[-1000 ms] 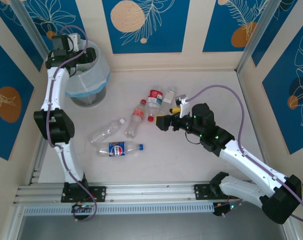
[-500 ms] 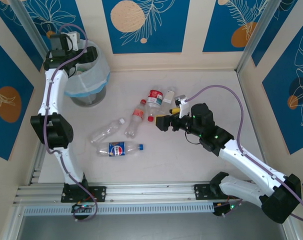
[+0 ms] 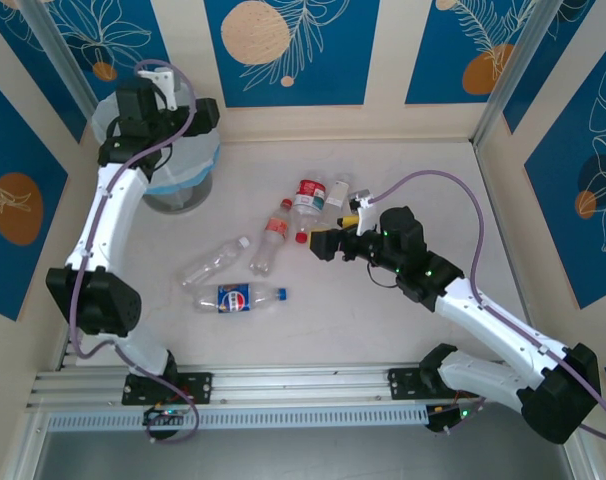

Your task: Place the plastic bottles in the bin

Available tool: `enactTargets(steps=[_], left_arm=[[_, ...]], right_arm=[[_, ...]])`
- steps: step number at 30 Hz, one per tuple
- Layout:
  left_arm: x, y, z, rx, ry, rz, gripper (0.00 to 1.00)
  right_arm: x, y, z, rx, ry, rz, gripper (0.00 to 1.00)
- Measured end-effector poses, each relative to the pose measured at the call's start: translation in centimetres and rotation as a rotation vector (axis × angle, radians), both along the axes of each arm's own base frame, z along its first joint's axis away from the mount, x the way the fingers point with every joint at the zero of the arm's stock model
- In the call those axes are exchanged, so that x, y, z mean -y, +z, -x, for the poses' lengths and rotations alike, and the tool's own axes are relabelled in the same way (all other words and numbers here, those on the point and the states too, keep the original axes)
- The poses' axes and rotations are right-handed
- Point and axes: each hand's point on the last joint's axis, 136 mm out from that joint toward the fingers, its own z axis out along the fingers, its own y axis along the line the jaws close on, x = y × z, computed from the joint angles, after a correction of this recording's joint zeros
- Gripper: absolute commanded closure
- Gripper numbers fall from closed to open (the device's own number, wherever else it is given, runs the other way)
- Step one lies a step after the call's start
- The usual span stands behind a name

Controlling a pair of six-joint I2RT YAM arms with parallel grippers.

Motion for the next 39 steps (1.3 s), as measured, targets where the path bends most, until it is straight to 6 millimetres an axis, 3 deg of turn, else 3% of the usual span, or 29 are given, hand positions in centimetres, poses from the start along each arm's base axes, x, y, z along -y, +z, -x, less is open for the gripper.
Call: enactTargets(steps=[6,10,17,19,24,26,34,39], left_arm=[[6.6,-2.5,5.5,-0.041,-0.107,0.016,0.01],[8.6,-5.5,9.7,-0.114,-0.133,0.004,0.01],[6.3,-10.9,14.8,-0.297,-0.066,-0.03,0.01],[5.8,-13.1,15.9,-0.367,-0.055,-0.041,0.01],[5.4,-20.7,19.9,-0.615,-0.071,-0.061,0.01],[4.7,-22.6,21.7,-0.709,-0.054,-0.075,0.01],[0.9,-24.1,27.0,-0.793,0.087,-0.084,0.01],[-0.1,-29.4,30.6,-0.915,0.106,-0.077,0.01]], right_arm=[[-0.3,-0.6,-0.6,-0.03,-0.016,-0.014,0.0],[-0.6,-2.0,-1.0,-0.076,-0.023,0.0,0.0],[-0.6,-2.8,-1.5,-0.114,-0.052,-0.003,0.0],[-0.4,-2.8,-1.6,-0.118,-0.067,-0.007,0.0],[0.0,-3.1,-2.1,-0.128,-0.113,-0.015,0.0],[0.1,-3.5,-2.2,-0.139,-0.118,-0.01,0.0],[-0.8,-5.2,-1.8,-0.21,-0.078,-0.003,0.0],[-1.4,-7.4,-1.2,-0.287,-0.056,0.031,0.0]])
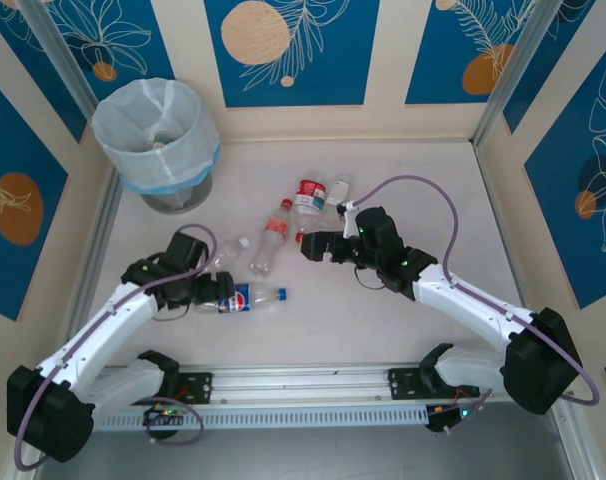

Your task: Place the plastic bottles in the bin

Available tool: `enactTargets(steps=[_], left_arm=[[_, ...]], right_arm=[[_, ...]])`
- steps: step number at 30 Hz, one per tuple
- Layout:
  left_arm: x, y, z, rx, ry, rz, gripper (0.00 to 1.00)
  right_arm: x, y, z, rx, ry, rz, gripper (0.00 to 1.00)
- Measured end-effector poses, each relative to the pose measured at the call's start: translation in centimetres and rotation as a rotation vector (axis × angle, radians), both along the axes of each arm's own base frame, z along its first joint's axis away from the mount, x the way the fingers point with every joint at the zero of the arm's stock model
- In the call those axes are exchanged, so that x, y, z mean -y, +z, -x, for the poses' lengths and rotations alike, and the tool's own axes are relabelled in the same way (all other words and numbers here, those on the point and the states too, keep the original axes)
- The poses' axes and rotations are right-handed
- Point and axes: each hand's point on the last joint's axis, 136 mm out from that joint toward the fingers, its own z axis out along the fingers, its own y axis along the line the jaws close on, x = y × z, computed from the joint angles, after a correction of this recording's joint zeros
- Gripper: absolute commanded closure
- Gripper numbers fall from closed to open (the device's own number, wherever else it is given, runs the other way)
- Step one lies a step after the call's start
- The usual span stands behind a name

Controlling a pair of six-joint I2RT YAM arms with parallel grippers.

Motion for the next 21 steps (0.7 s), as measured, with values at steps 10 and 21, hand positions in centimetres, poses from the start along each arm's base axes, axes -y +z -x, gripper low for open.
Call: enactTargets(steps=[10,21], left_arm=[[0.4,-3.4,0.7,-0.054,-0.011,0.016,0.01],[0.2,-4.5,-1.3,0.018,0.008,-0.009,0.01]], right_arm=[[-0.1,-0.6,0.8,-0.009,0.017,-0.017,0.0],[-1.3,-4.4,3.0,-0.121,0.047,-0.042,0.01]])
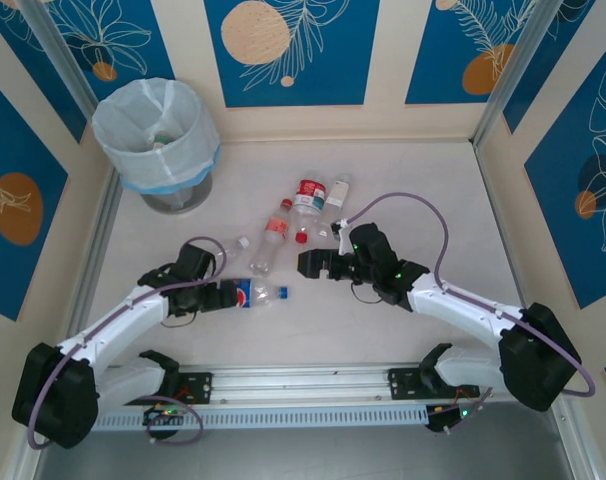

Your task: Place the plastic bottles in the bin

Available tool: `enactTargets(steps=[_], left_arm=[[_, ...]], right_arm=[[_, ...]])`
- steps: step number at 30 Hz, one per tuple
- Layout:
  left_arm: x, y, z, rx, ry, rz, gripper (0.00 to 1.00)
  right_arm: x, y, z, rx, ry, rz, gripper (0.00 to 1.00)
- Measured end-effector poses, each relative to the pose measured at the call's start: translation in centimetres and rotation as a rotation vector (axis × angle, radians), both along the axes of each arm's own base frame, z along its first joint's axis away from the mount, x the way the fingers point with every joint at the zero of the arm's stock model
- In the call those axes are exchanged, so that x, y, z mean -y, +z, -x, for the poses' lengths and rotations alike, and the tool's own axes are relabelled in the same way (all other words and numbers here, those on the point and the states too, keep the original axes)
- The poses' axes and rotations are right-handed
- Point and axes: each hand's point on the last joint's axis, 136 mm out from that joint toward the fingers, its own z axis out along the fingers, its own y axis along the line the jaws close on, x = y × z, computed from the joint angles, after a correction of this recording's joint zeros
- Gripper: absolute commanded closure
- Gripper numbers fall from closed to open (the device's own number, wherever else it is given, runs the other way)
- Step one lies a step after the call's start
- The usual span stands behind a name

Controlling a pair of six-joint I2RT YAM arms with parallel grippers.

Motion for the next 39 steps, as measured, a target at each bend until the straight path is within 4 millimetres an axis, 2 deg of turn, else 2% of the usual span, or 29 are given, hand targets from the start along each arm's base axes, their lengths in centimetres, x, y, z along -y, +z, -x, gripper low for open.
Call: enactTargets(steps=[6,9,15,20,25,27,29,35,37,39], left_arm=[[1.2,-0.3,-0.2,0.009,-0.024,0.056,0.01],[1.7,-0.4,-0.1,0.007,-0.033,0.072,0.01],[3.4,-0.2,0.4,0.006,-0.068,0.111,0.01],[5.1,-0.5,1.4,-0.018,-0.103,0.127,0.01],[6.5,-0.5,2.1,-0.027,-0.131,0.143,0.01],[6.3,-0.5,2.2,-0.041,-0.125,0.108,0.01],[5.2,0.4,1.7,-0.023,-0.094,0.042,0.01],[2.2,5.3,0.1,0.173,0.007,0.003,0.01],[1.3,5.5,-0.4,0.19,0.044,0.007,0.01],[0.5,4.8,-1.1,0.181,0.071,0.001,0.01]], right_arm=[[-0.5,-4.4,1.4,-0.141,-0.009,0.025,0.0],[-0.8,-5.7,1.9,-0.193,0.012,0.037,0.01],[-1.1,-5.9,2.6,-0.222,0.047,0.029,0.0],[-1.4,-5.8,3.0,-0.233,0.063,0.015,0.1],[-1.8,-6.3,3.5,-0.26,0.09,0.011,0.12],[-2.1,-6.8,3.9,-0.274,0.105,0.02,0.14],[-2.5,-7.2,4.5,-0.284,0.132,0.038,0.14],[-4.5,-6.8,5.3,-0.267,0.206,0.05,0.13],[-4.8,-6.8,5.4,-0.265,0.217,0.046,0.13],[-5.1,-7.0,5.5,-0.27,0.225,0.05,0.13]])
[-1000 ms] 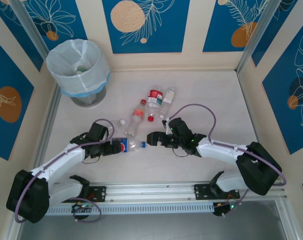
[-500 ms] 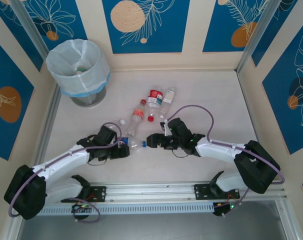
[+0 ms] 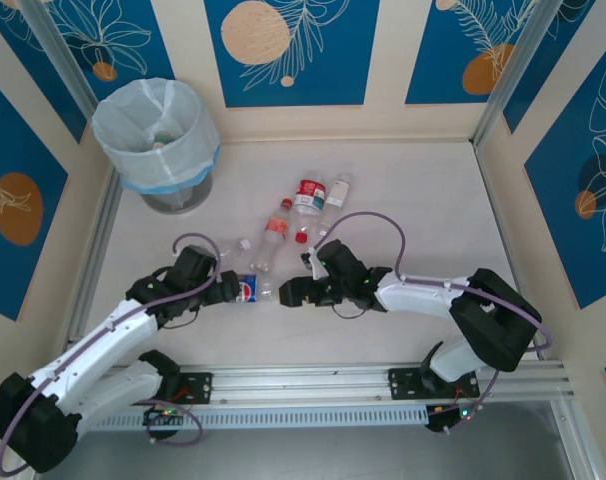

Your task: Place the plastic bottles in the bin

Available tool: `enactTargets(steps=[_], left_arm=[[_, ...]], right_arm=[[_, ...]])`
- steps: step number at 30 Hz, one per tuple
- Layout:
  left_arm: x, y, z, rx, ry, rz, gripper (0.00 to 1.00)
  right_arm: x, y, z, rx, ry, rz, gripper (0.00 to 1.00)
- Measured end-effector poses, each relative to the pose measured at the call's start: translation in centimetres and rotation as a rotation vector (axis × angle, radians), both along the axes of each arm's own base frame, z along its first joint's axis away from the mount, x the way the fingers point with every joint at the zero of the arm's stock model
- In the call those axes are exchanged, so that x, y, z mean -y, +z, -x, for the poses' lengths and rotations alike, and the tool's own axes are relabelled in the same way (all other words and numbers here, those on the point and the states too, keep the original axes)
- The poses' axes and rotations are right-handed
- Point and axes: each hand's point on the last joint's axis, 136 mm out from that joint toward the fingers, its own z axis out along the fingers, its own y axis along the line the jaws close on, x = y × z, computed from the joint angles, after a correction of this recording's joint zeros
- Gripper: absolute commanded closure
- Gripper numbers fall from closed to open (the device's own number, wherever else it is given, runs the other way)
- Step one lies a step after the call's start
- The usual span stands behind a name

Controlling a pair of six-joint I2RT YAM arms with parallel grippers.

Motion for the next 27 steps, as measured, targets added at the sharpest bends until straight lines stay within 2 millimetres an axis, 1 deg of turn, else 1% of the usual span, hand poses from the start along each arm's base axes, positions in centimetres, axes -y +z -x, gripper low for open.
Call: enactTargets(steps=[4,7,12,16,18,21,27], left_arm=[[-0.5,-2.4,-1.4,-0.058,-0.007,-0.012,0.01],[-0.4,-3.3,-2.3,-0.068,-0.039,-0.027,0.01],[1.8,-3.0,-3.4,-0.02,-0.107,0.067,0.01],[3.2,-4.3,-2.8,-0.056,-0.14,0.124,0.01],[3.8,-4.8,-2.3,-0.082,-0.153,0.139,0.01],[5.0,-4.6,-1.8,-0.089,-0.174,0.166,0.01],[8.5,-4.5,-0.5,-0.111,-0.277,0.219,0.01]], right_arm=[[-0.7,0.0,0.1,-0.007,0.022,-0.003,0.14],[-1.2,0.3,0.2,0.004,0.038,-0.008,0.12],[-1.6,0.7,0.3,0.013,0.047,-0.015,0.13],[-1.4,0.7,-0.2,0.018,0.028,-0.011,0.15],[-1.1,0.4,-0.5,0.019,0.008,-0.004,0.16],[0.2,-0.1,-1.3,0.022,-0.048,0.016,0.16],[3.8,-0.5,-1.9,0.044,-0.165,0.041,0.16]])
